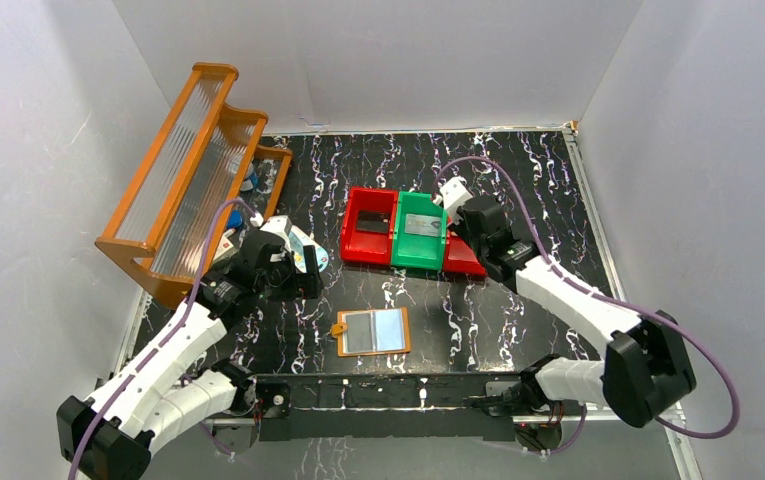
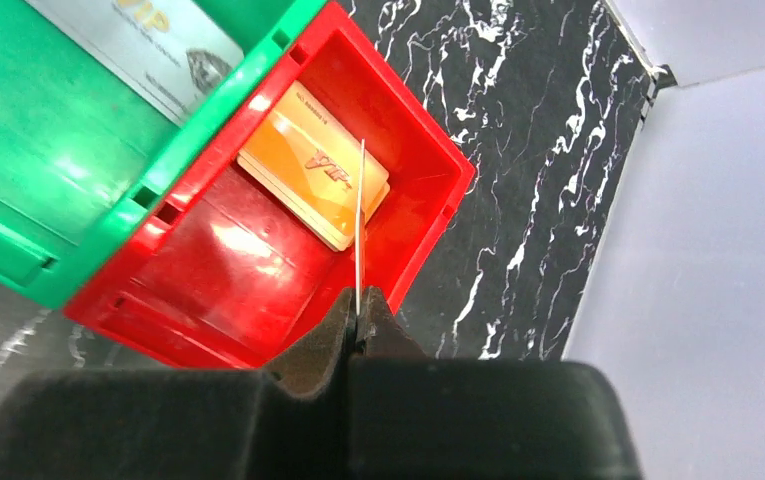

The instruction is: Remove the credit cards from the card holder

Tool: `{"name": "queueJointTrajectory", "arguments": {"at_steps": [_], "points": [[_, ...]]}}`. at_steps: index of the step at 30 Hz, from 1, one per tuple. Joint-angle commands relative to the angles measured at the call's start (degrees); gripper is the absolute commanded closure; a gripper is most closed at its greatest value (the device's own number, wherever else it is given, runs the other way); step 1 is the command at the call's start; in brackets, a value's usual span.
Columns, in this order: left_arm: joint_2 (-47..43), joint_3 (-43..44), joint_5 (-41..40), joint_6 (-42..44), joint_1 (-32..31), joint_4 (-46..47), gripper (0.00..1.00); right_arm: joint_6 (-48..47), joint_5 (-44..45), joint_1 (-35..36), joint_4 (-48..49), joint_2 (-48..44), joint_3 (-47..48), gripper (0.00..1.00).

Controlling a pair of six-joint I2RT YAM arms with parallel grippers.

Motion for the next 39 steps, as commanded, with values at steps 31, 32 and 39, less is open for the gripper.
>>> {"name": "queueJointTrajectory", "arguments": {"at_steps": [31,32,39], "points": [[-0.7,-0.5,-1.2,0.6,0.3,-0.8,0.02,-33.1,-20.1,-11.5,13.6,24.9,8.7,0.94],[-0.7,-0.5,-1.3,0.5,0.3,-0.9,0.02,-33.7,-20.1,-11.7,13.4,25.4,8.7,0.94],[0.2,-0.6,-1.0,0.5,0.3,-0.9,0.02,-34.4,-20.0,-12.9,9.9,28.7,9.9,0.84]]}}
